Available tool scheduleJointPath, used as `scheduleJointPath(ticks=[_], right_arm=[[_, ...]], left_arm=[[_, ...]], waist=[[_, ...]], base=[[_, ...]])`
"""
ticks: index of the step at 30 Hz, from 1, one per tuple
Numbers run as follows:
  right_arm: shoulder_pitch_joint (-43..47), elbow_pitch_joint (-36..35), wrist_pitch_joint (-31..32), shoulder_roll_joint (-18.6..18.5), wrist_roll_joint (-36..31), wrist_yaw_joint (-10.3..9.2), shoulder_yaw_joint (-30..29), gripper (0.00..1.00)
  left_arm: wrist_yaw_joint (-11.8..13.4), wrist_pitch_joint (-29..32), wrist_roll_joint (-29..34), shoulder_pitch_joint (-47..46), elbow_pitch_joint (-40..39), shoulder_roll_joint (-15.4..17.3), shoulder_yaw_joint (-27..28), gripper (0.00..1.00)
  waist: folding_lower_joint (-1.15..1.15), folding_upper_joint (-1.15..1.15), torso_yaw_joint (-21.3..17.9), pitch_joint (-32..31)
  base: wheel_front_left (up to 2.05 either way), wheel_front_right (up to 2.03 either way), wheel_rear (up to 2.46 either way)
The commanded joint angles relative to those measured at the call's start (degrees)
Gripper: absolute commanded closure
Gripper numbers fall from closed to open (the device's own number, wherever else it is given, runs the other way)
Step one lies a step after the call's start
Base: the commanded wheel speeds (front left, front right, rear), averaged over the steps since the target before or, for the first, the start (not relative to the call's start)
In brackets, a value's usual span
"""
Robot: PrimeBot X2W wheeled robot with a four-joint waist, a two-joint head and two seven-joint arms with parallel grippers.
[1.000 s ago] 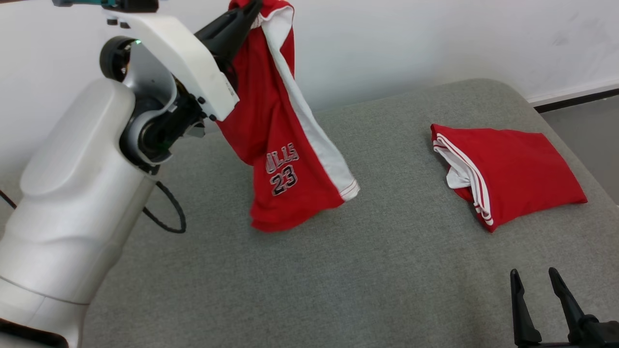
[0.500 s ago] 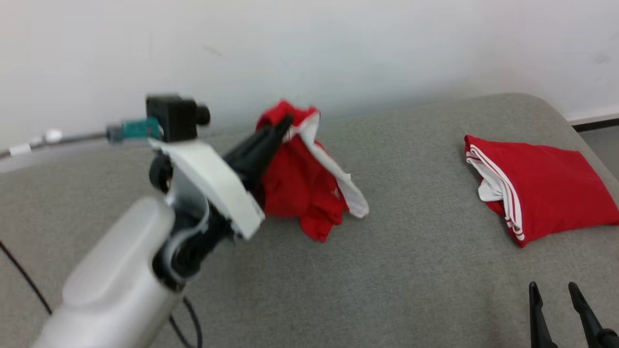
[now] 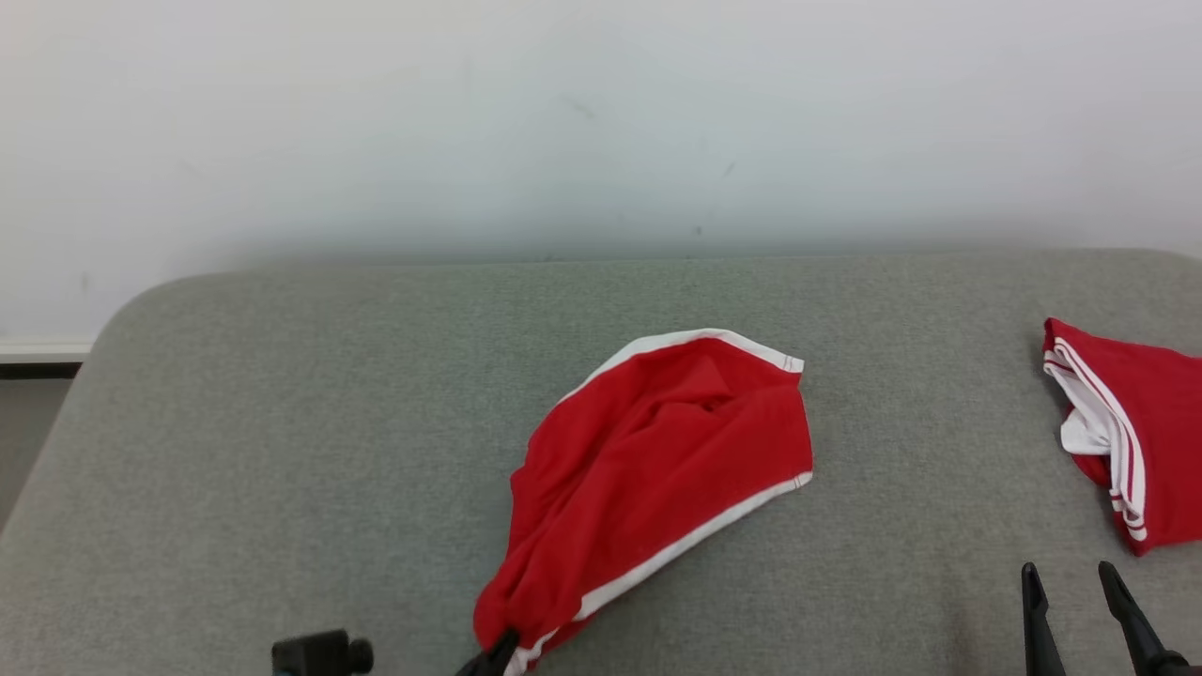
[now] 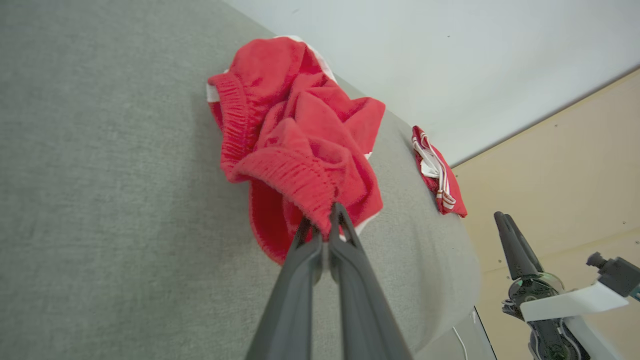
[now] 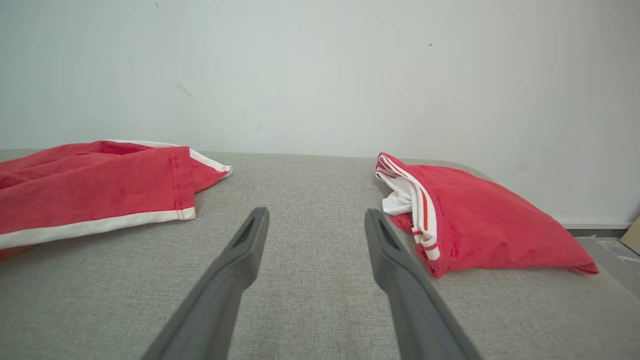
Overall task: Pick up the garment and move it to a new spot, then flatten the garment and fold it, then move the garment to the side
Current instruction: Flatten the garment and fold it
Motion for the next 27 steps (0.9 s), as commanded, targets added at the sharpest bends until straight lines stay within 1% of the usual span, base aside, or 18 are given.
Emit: scheduleJointPath(ticks=[1, 3, 5, 8, 10, 11, 12, 13, 16, 20, 23, 27], right_arm=[[1.0, 0.3, -0.2, -0.2, -0.4, -0.13, -0.1, 0.00], [1.3, 0.5, -0.2, -0.2, -0.6, -0.13, 0.3, 0.00], [1.6, 0.8, -0.2, -0.2, -0.8, -0.13, 0.5, 0.00], [1.8, 0.9, -0.2, -0.2, -1.0, -0.13, 0.7, 0.00], [1.9, 0.9, -0.2, -0.2, -1.1, -0.13, 0.6, 0.00], [2.0, 0.8, -0.2, -0.2, -1.3, -0.13, 0.6, 0.00], [2.1, 0.8, -0.2, -0.2, -1.3, -0.13, 0.5, 0.00], [2.1, 0.8, -0.2, -0.2, -1.4, -0.13, 0.6, 0.00], [2.3, 0.9, -0.2, -0.2, -1.3, -0.13, 0.8, 0.00], [2.6, 1.0, -0.2, -0.2, -0.9, -0.13, 0.8, 0.00], [2.6, 1.0, -0.2, -0.2, -0.8, -0.13, 0.7, 0.00], [2.5, 0.9, -0.2, -0.2, -0.8, -0.13, 0.7, 0.00]], left_arm=[[-0.6, -1.4, -0.7, 2.1, 1.7, -0.3, 0.1, 1.00], [-1.5, -3.1, -2.2, 4.6, 4.6, -1.2, 0.5, 1.00], [-1.9, -4.8, -1.9, 5.8, 8.0, -1.4, 0.8, 1.00], [-1.6, -6.6, -0.8, 6.8, 12.7, -1.9, 1.0, 1.00], [-2.0, -7.5, -0.8, 7.2, 14.8, -2.8, 1.3, 1.00], [-2.1, -8.0, -0.4, 7.2, 15.6, -2.9, 1.6, 0.85], [-2.4, -8.5, -0.1, 7.1, 16.2, -3.1, 1.6, 0.58], [-3.0, -8.8, 0.3, 7.2, 16.5, -3.3, 1.8, 0.00], [-3.0, -9.2, 0.7, 8.0, 17.1, -3.1, 2.4, 0.00], [-1.2, -8.8, 1.0, 10.1, 17.3, -1.0, 3.5, 0.00], [1.4, -8.6, 0.9, 11.0, 17.3, 1.8, 5.2, 0.00], [5.5, -9.3, 3.9, 10.5, 15.4, 5.0, 7.7, 0.00]], waist=[[0.00, 0.00, 1.7, -0.6], [0.00, 0.00, 2.5, -0.9], [0.00, 0.00, 3.0, -1.2], [0.00, 0.00, 3.5, -1.5], [0.00, 0.00, 3.7, -1.7], [0.00, 0.00, 3.8, -1.7], [0.00, 0.00, 3.9, -1.8], [0.00, 0.00, 4.0, -1.8], [0.00, 0.00, 4.1, -2.0], [0.00, 0.00, 4.2, -2.2], [0.00, 0.00, 4.4, -2.3], [0.00, 0.00, 4.3, -2.2]], base=[[0.00, 0.00, 0.00], [0.00, 0.00, 0.00], [0.00, 0.00, 0.00], [0.00, 0.00, 0.00], [0.00, 0.00, 0.00], [0.00, 0.00, 0.00], [0.00, 0.00, 0.00], [0.00, 0.00, 0.00], [0.00, 0.00, 0.00], [0.00, 0.00, 0.00], [0.00, 0.00, 0.00], [0.00, 0.00, 0.00]])
